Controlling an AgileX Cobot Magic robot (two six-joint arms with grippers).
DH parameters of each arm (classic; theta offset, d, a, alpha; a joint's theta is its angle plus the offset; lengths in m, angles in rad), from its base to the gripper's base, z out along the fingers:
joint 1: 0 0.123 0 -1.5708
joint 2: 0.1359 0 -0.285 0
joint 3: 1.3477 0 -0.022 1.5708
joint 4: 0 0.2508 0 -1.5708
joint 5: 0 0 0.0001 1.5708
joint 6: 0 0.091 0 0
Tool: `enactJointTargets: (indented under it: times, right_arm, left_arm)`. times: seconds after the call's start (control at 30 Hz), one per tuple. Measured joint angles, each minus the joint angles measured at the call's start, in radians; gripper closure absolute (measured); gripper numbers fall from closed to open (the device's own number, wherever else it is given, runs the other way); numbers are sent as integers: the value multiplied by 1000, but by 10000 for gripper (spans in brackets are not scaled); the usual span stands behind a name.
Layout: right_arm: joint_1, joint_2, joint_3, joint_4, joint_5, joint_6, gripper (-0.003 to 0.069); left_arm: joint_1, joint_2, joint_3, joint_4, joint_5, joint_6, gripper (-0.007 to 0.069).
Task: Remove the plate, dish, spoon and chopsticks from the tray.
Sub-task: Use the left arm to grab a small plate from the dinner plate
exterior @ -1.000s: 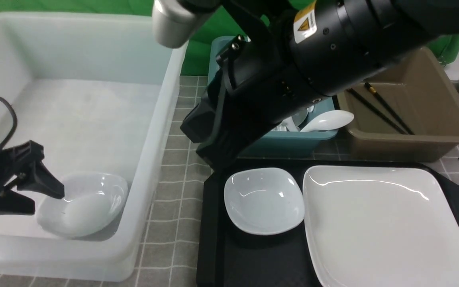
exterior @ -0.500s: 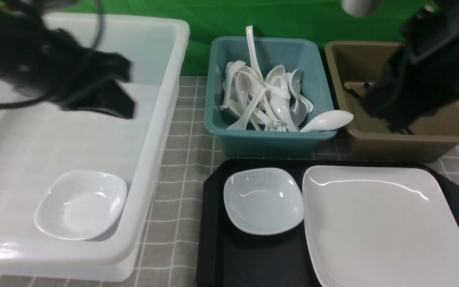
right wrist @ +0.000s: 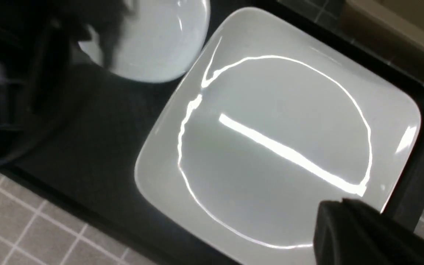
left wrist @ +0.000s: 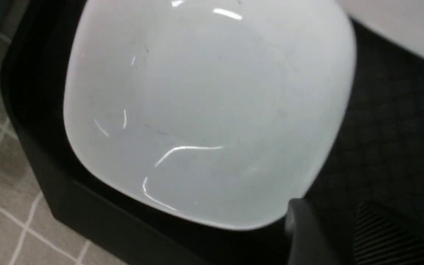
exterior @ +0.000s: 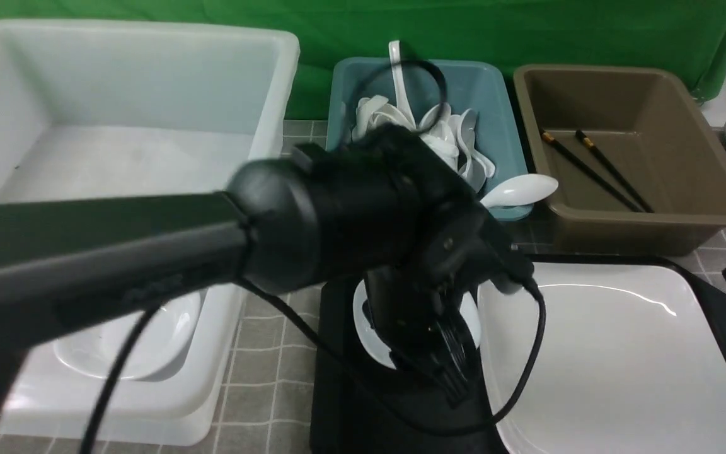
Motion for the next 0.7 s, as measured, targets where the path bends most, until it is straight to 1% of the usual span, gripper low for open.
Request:
enactJointTargets:
  times: [0.03, 0.07, 0.1, 0.2, 0.3, 0.4, 0.43, 0.5, 0.53, 0.57, 0.6, 0.63, 0.67, 0.7]
  right_arm:
    - [0, -9, 2, 4, 13, 2, 634]
    - [0, -15, 2, 8, 24, 3, 634]
    - [0, -20, 4, 15, 39, 3, 634]
    - [0, -24, 6, 20, 55, 3, 634]
    - [0, -24, 6, 25, 57, 3, 634]
    - [0, -24, 6, 36, 57, 3, 634]
    - [0, -24, 7, 41, 57, 2, 634]
    - [0, -24, 7, 59, 57, 0, 634]
    - [0, -24, 7, 65, 57, -5, 634]
    - [0, -24, 7, 75, 56, -11, 634]
    - [0, -24, 7, 75, 56, -13, 634]
    - [0, -24, 7, 81, 56, -18, 634]
    - [0, -24, 7, 81, 56, -20, 634]
    - [0, -24, 7, 83, 54, -20, 634]
  left_arm:
    - [-1, 16, 0, 12, -11, -2, 335]
    - [-2, 26, 0, 20, -19, -5, 310]
    - [-2, 48, 0, 31, -42, -11, 256]
    - [-1, 71, 0, 48, -70, -16, 167]
    - [3, 92, 0, 59, -98, -18, 124]
    - [11, 107, 0, 64, -114, -20, 120]
    - [16, 113, 0, 66, -121, -23, 132]
    - [22, 122, 0, 66, -122, -42, 196]
    - [23, 123, 0, 67, -123, -50, 243]
    - [23, 123, 0, 69, -122, -55, 311]
    - [23, 123, 0, 69, -122, -54, 333]
    - [21, 119, -8, 77, -127, -53, 433]
    - [21, 118, -9, 78, -127, -51, 454]
    - [20, 109, -13, 83, -124, -49, 500]
